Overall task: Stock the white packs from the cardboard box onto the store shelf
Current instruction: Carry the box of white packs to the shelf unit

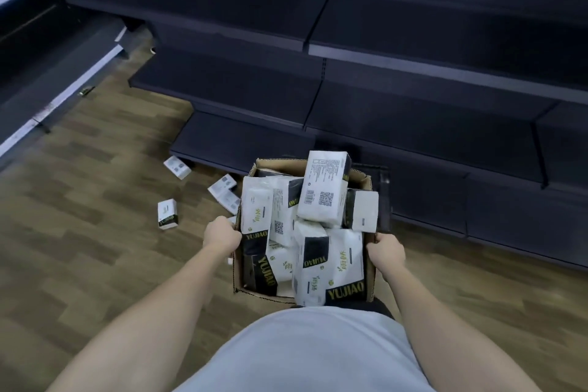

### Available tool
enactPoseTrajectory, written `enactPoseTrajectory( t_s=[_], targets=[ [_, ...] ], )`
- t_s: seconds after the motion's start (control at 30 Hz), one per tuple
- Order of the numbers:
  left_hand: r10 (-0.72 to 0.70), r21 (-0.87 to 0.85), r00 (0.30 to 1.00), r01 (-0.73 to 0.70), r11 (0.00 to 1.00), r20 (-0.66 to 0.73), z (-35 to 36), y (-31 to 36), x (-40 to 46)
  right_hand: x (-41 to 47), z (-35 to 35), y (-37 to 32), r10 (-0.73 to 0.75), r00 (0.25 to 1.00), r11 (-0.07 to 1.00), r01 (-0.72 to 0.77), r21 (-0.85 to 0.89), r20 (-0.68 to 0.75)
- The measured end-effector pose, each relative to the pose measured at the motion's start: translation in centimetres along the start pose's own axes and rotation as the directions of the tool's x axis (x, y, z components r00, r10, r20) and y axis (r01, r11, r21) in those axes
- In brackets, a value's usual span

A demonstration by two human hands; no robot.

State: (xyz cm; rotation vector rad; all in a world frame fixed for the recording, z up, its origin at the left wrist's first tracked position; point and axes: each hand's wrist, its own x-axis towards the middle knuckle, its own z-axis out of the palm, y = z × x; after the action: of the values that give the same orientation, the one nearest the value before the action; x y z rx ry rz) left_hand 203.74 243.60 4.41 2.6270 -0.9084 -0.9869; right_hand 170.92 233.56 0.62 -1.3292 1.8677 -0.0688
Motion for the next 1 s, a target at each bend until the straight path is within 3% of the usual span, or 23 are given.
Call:
enactPoseTrajectory(
  t_s=[0.27,0.67,0.87,1.0],
  targets=[
    [-0.011,0.042,0.999,0.012,0.999,-0.039,-2.2,8.0,7.1,8.5,-3.3,-7.5,0.009,1.000,1.000,-0.009,-0.015,-0.022],
    [0.028,0.010,0.999,-0.029,1.000,0.015,-2.1,18.2,13.2,15.5,-8.4,-10.8,0.145,0.980,0.989,-0.139,0.047,-0.140],
    [0.046,-0.085,0.999,-0.048,0.995,-0.029,1.2,18.8,15.2,17.4,-7.4,-9.8,0.097,0.982,0.995,-0.095,0.016,-0.164],
    [0.019,0.025,0.991,-0.016,1.000,-0.134,2.0,18.9,15.8,18.2,-6.6,-11.8,0.044,0.988,0.999,-0.048,-0.024,-0.148]
  ],
)
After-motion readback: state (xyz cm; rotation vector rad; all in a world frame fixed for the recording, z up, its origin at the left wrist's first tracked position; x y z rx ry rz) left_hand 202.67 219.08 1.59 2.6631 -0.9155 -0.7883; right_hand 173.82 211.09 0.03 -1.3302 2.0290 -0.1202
